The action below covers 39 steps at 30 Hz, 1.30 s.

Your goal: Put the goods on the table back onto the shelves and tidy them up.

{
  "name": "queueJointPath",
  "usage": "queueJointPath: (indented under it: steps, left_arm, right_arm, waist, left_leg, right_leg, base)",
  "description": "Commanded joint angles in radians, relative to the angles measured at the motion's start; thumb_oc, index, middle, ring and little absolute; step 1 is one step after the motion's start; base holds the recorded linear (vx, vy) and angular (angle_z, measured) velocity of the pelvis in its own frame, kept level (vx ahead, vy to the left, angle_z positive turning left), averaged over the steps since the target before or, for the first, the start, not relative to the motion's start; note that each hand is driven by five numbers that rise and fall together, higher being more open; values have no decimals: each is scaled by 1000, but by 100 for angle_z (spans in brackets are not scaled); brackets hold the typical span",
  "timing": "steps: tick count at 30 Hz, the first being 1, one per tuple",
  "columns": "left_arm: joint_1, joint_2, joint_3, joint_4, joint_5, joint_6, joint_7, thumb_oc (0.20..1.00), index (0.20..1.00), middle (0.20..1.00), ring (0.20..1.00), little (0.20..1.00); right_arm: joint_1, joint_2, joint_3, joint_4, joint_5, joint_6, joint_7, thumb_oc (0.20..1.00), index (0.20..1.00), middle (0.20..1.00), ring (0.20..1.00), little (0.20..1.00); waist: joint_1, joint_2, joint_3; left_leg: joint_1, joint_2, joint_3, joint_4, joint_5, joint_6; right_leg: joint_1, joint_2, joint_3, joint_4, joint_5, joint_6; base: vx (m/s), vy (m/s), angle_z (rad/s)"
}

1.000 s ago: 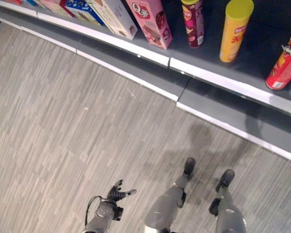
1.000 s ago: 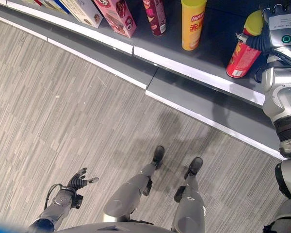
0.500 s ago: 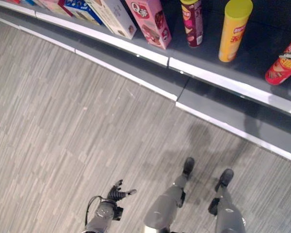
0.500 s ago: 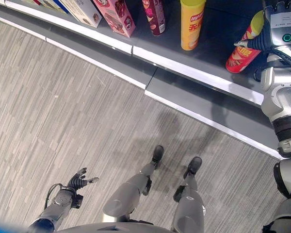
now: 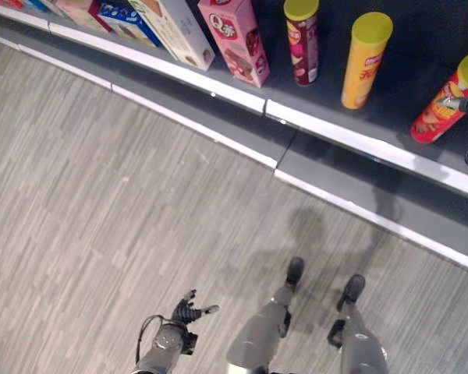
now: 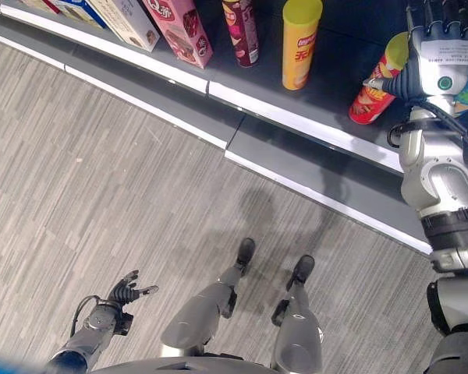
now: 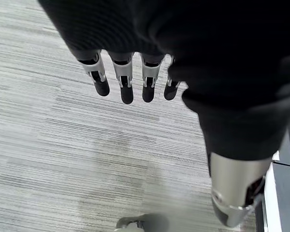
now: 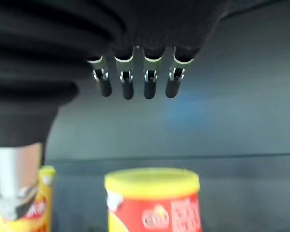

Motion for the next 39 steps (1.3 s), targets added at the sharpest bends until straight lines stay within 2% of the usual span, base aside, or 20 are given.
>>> queueJointPath:
  steps: [1, 8, 10, 11, 12, 13, 14, 15, 16, 17, 18, 19, 24, 28, 29, 30, 31, 32, 35, 39]
  left_arm:
    - [6, -6, -23, 67, 32, 10, 29, 1000, 1000, 1000, 1000, 1000]
    - [36, -12, 34, 69, 35, 24, 37, 1000, 1000, 1000, 1000, 1000]
    - [45, -14, 55, 71, 36, 29, 42, 1000, 1000, 1000, 1000, 1000]
    - [59, -9, 82, 80, 37, 32, 40, 1000, 1000, 1000, 1000, 1000]
    - [59, -8, 81, 80, 37, 32, 40, 1000, 1000, 1000, 1000, 1000]
    - [77, 1, 124, 91, 42, 33, 27, 1000, 1000, 1000, 1000, 1000]
    - [77, 1, 124, 91, 42, 33, 27, 1000, 1000, 1000, 1000, 1000]
    - [81, 5, 150, 101, 49, 36, 10, 1000, 1000, 1000, 1000, 1000]
    - [80, 9, 192, 166, 53, 42, -12, 1000, 1000, 1000, 1000, 1000]
    - [79, 9, 192, 166, 53, 41, -12, 1000, 1000, 1000, 1000, 1000]
    - [73, 24, 250, 229, 52, 45, -41, 1000, 1000, 1000, 1000, 1000]
    - [75, 26, 262, 240, 50, 40, -49, 1000, 1000, 1000, 1000, 1000]
    - [75, 37, 276, 294, 59, 31, -80, 1000, 1000, 1000, 1000, 1000]
    - [71, 41, 252, 306, 63, 24, -99, 1000, 1000, 1000, 1000, 1000]
    - [71, 41, 252, 306, 63, 24, -99, 1000, 1000, 1000, 1000, 1000]
    - [72, 41, 239, 301, 54, 22, -97, 1000, 1000, 1000, 1000, 1000]
    - [72, 41, 239, 301, 54, 22, -97, 1000, 1000, 1000, 1000, 1000]
    - [76, 33, 215, 272, 23, 18, -87, 1000, 1000, 1000, 1000, 1000]
    - [80, 22, 199, 245, -6, 14, -88, 1000, 1000, 1000, 1000, 1000]
    - [69, 14, 183, 288, 15, 17, -92, 1000, 1000, 1000, 1000, 1000]
  right_arm:
    - [40, -35, -43, -79, 1, -24, -53, 1000, 1000, 1000, 1000, 1000]
    - [252, 27, -213, -254, 41, -72, -54, 1000, 1000, 1000, 1000, 1000]
    - [315, 78, -248, -311, 126, -120, -39, 1000, 1000, 1000, 1000, 1000]
    - [406, 148, -266, -366, 277, -191, 26, 1000, 1000, 1000, 1000, 1000]
    - [409, 149, -269, -368, 278, -191, 28, 1000, 1000, 1000, 1000, 1000]
    - [518, 216, -270, -409, 518, -289, 160, 1000, 1000, 1000, 1000, 1000]
    - [518, 216, -270, -410, 519, -289, 160, 1000, 1000, 1000, 1000, 1000]
    - [575, 234, -270, -414, 638, -323, 242, 1000, 1000, 1000, 1000, 1000]
    - [665, 304, -261, -412, 891, -373, 406, 1000, 1000, 1000, 1000, 1000]
    - [665, 305, -262, -412, 892, -373, 406, 1000, 1000, 1000, 1000, 1000]
    - [787, 362, -236, -364, 1190, -356, 623, 1000, 1000, 1000, 1000, 1000]
    - [816, 369, -212, -333, 1256, -336, 677, 1000, 1000, 1000, 1000, 1000]
    - [887, 397, -136, -187, 1410, -264, 800, 1000, 1000, 1000, 1000, 1000]
    - [924, 459, -52, 157, 1245, -212, 792, 1000, 1000, 1000, 1000, 1000]
    - [924, 460, -52, 157, 1245, -212, 792, 1000, 1000, 1000, 1000, 1000]
    - [900, 509, -35, 339, 1134, -213, 736, 1000, 1000, 1000, 1000, 1000]
    - [900, 509, -35, 339, 1134, -213, 736, 1000, 1000, 1000, 1000, 1000]
    - [842, 598, -67, 604, 1057, -208, 641, 1000, 1000, 1000, 1000, 1000]
    - [776, 658, -100, 802, 995, -199, 554, 1000, 1000, 1000, 1000, 1000]
    - [723, 678, -114, 928, 970, -183, 528, 1000, 1000, 1000, 1000, 1000]
  waist:
    - [11, -49, -94]
    - [-22, -104, -132]
    - [-36, -122, -142]
    - [-46, -148, -153]
    - [-46, -150, -154]
    - [-62, -176, -173]
    - [-62, -177, -174]
    - [-69, -189, -182]
    - [-85, -207, -195]
    - [-86, -207, -197]
    - [-108, -228, -233]
    - [-111, -236, -243]
    - [-119, -258, -278]
    - [-121, -276, -310]
    - [-123, -276, -312]
    - [-118, -279, -317]
    - [-120, -279, -319]
    - [-116, -277, -324]
    - [-109, -271, -322]
    - [-105, -266, -322]
  left_leg:
    - [3, 31, 66, 1, -123, -40]
    - [51, 48, 104, 1, -150, -34]
    - [67, 54, 116, 1, -157, -32]
    - [93, 63, 138, 1, -169, -30]
    - [91, 62, 137, 1, -166, -29]
    - [116, 66, 156, 1, -175, -26]
    - [115, 66, 155, 1, -175, -26]
    - [127, 70, 166, 1, -178, -27]
    - [152, 75, 188, 1, -185, -28]
    - [149, 74, 187, 1, -183, -28]
    - [188, 79, 219, 1, -195, -31]
    - [205, 83, 232, 1, -201, -32]
    - [251, 88, 263, 1, -218, -32]
    - [288, 87, 276, 1, -236, -29]
    - [286, 87, 275, 1, -235, -29]
    - [296, 87, 275, 1, -240, -26]
    - [294, 86, 274, 1, -239, -26]
    - [301, 83, 266, 1, -242, -19]
    - [312, 82, 259, 1, -245, -14]
    - [331, 80, 255, 1, -248, -10]
  right_leg:
    - [51, -52, 59, 35, -156, 50]
    - [88, -38, 78, 12, -152, 51]
    - [94, -33, 88, 12, -153, 53]
    - [110, -26, 101, 12, -157, 53]
    - [108, -28, 99, 12, -156, 53]
    - [124, -24, 114, 12, -157, 53]
    - [124, -24, 114, 12, -157, 53]
    - [132, -21, 120, 12, -159, 54]
    - [147, -18, 132, 12, -161, 54]
    - [145, -19, 130, 12, -160, 55]
    - [164, -15, 147, 12, -162, 58]
    - [173, -14, 156, 12, -161, 59]
    - [201, -14, 173, 12, -159, 61]
    - [233, -20, 172, 12, -160, 65]
    - [231, -21, 171, 12, -159, 65]
    - [241, -21, 170, 12, -161, 67]
    - [240, -21, 168, 12, -160, 67]
    - [247, -21, 166, 12, -161, 69]
    - [257, -22, 160, 19, -168, 69]
    - [274, -22, 157, 27, -176, 65]
  base:
    - [23, -2, -6]
    - [32, 1, -10]
    - [55, -2, -18]
    - [51, 1, -29]
    - [95, 7, -27]
    - [53, 10, -33]
    - [80, 9, -35]
    - [64, 24, -30]
    - [62, 26, -21]
    - [123, 71, -32]
    - [108, 62, -44]
    - [109, 60, -48]
    - [59, 31, -32]
    - [49, 38, -11]
    - [0, 0, 0]
    - [4, 14, 4]
    - [-2, 51, -2]
    - [-11, 50, -1]
    - [-7, 32, 0]
    - [-4, 15, 4]
